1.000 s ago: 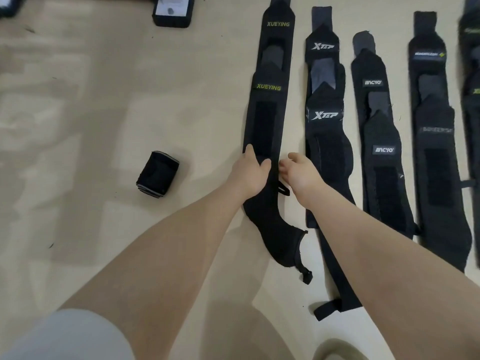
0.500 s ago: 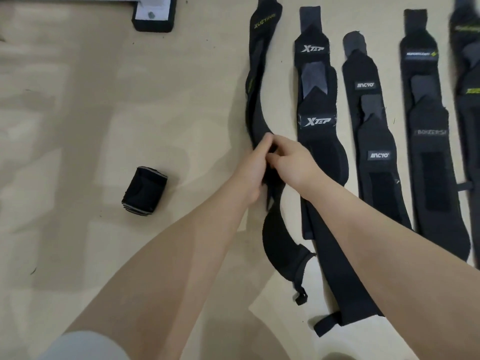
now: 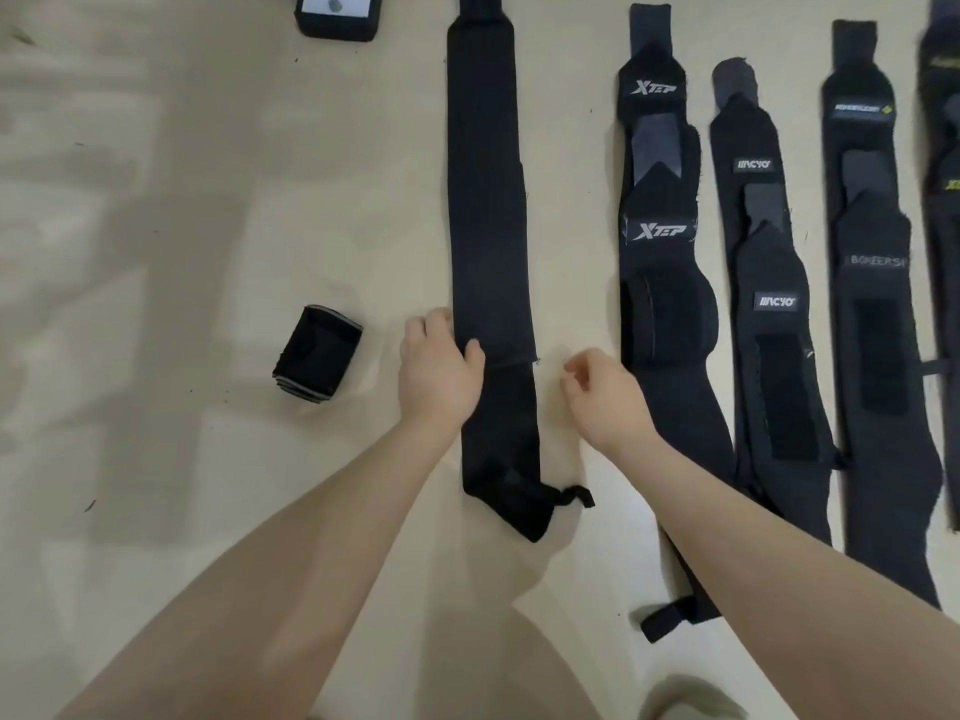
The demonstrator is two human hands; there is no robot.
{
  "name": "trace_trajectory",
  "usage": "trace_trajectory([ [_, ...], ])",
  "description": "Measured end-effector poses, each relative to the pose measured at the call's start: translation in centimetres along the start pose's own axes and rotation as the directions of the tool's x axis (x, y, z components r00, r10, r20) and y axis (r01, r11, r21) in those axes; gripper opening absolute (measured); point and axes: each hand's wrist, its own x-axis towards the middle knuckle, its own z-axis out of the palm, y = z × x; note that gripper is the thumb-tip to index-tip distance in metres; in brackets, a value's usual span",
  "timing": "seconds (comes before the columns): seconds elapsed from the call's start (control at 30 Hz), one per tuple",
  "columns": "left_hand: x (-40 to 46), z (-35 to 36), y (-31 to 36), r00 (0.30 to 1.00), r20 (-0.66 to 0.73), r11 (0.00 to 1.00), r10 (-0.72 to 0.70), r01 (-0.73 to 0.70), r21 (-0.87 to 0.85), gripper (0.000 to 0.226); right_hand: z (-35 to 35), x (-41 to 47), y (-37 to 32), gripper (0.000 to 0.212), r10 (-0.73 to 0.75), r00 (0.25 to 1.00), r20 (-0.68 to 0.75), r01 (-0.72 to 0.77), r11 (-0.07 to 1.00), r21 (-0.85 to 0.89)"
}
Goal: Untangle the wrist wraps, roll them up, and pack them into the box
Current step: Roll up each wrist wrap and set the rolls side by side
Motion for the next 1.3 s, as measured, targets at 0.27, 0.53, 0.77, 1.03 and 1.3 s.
trace_trajectory([
  [0.27, -7.2, 0.5, -5.3, 0.740, 0.340, 0.713, 0.581, -0.664, 0.228, 0.034, 3.3, -6.7, 2.3, 0.061, -0.119, 0.929, 0.350, 0.180, 0.973, -0.146],
  [0.53, -9.8, -1.3, -8.0, 0.620, 0.701, 0.808, 0.354, -0.580, 0.105, 0.043, 6.0, -10.6, 2.7, 0.030, -0.112, 0.929, 0.352, 0.208, 0.947, -0.247],
  [0.77, -10.1, -1.9, -8.8, 0.750, 0.583, 0.863, 0.314, -0.481, 0.154, 0.011, 7.2, -12.1, 1.5, 0.035, -0.168, 0.938, 0.304, 0.223, 0.962, -0.157],
  [1.03, -10.9, -0.6, -6.8, 0.816, 0.517, 0.966, 0.258, -0.231, -0.117, 0.014, 6.7, -12.7, 1.1, 0.025, -0.153, 0.975, 0.162, 0.151, 0.988, 0.022],
  [1.3, -10.6, 0.9, -7.2, 0.876, 0.446, 0.982, 0.183, -0.184, -0.042, 0.025, 7.6, -8.8, 1.4, 0.017, -0.012, 0.998, 0.066, 0.024, 0.981, -0.191],
])
